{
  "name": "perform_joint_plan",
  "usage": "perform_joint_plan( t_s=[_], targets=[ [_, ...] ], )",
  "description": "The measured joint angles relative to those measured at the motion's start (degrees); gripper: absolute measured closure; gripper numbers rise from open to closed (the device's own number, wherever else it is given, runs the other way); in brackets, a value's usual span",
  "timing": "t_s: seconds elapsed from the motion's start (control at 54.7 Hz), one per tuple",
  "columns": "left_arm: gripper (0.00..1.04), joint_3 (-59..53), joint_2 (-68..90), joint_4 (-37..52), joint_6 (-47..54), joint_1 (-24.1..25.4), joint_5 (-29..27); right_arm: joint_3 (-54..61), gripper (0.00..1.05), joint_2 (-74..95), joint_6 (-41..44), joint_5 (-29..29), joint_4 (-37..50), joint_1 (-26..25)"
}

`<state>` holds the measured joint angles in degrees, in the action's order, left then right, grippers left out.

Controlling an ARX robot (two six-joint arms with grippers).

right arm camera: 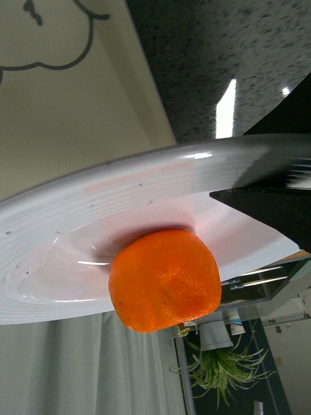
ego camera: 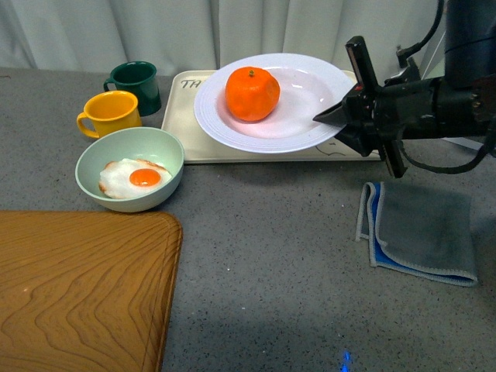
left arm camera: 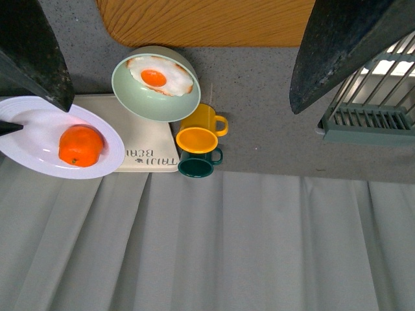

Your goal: Place orange and plate with both arms

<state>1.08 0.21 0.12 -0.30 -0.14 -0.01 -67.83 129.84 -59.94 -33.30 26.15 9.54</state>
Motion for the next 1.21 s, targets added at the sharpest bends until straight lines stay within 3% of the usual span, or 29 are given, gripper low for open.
perform_joint_plan(
  t_s=[0.384,0.622,0.951,1.043,1.116,1.207],
  targets=[
    [0.07,0.0,0.0,0.0,0.0,0.0,0.0,-16.3,1.01,11.2,0.5,1.0,-9.9,-0.3],
    [0.07,0.0,0.0,0.0,0.0,0.0,0.0,-16.2,0.66,10.2,6.7,5.0,-14.0,-0.8],
    [0.07,0.0,0.0,0.0,0.0,0.0,0.0,-6.4,0.18,-0.4,24.4,13.7,-14.1,-1.0],
    [0.07,0.0,0.0,0.0,0.0,0.0,0.0,-1.9,0.08,-4.9,29.5,16.3,-10.3,-0.8],
    [0.07,0.0,0.0,0.0,0.0,0.0,0.0,7.0,0.19,-8.0,39.7,30.8,9.9,-0.1],
    [0.07,0.0,0.0,0.0,0.0,0.0,0.0,17.7,0.32,-11.9,49.1,39.6,29.3,-0.2]
  ],
)
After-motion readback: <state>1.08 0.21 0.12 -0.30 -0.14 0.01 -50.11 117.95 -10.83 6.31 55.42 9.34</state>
